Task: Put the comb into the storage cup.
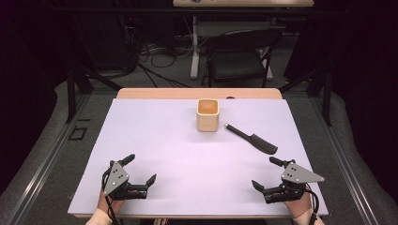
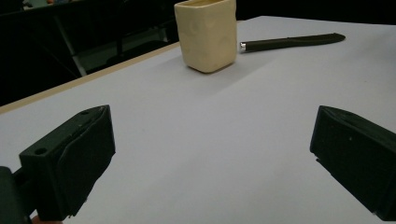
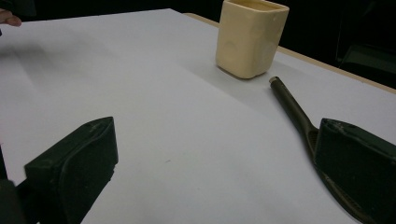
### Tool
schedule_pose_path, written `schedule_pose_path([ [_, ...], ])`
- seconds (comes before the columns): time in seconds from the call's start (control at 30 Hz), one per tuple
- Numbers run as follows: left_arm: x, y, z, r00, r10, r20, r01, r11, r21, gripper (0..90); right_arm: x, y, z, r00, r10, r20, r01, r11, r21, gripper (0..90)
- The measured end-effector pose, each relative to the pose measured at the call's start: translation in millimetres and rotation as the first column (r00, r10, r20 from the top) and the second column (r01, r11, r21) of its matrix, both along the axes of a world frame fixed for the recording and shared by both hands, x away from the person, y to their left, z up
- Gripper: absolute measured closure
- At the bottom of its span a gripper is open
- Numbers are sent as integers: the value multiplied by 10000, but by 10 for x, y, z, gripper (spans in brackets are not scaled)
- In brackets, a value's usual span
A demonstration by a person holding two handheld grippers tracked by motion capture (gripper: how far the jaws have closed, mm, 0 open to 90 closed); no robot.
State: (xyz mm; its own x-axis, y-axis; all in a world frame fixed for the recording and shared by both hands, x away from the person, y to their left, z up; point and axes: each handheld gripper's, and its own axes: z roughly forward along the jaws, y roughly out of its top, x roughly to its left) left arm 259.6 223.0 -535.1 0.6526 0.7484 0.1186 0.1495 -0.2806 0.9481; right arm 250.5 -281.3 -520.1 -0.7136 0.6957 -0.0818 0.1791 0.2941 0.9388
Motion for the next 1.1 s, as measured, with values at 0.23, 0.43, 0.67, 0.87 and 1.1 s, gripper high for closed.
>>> schedule_pose_path([
  [0.23, -7, 12, 2, 10000, 43, 48, -43, 10000, 38, 1, 2, 22, 3, 10000, 9, -95, -10, 10000, -74, 0],
  [0.43, -10, 13, 0, 10000, 17, 36, -17, 10000, 38, 1, 23, 27, 15, 9997, -144, -203, 140, 9997, -219, 0],
  [0.67, -25, 28, -3, 9999, 101, 52, -101, 9999, 20, 1, 133, 42, 75, 9982, -525, -275, 516, 9982, -308, 0],
  [0.87, -32, 35, -5, 9999, 145, 49, -145, 9999, 31, 1, 270, 83, 98, 9968, -536, -587, 515, 9980, -372, 0],
  [1.1, -29, 34, -9, 9999, 148, 38, -148, 9999, 53, 1, 438, 156, 101, 9953, -503, -823, 467, 9979, -454, 0],
])
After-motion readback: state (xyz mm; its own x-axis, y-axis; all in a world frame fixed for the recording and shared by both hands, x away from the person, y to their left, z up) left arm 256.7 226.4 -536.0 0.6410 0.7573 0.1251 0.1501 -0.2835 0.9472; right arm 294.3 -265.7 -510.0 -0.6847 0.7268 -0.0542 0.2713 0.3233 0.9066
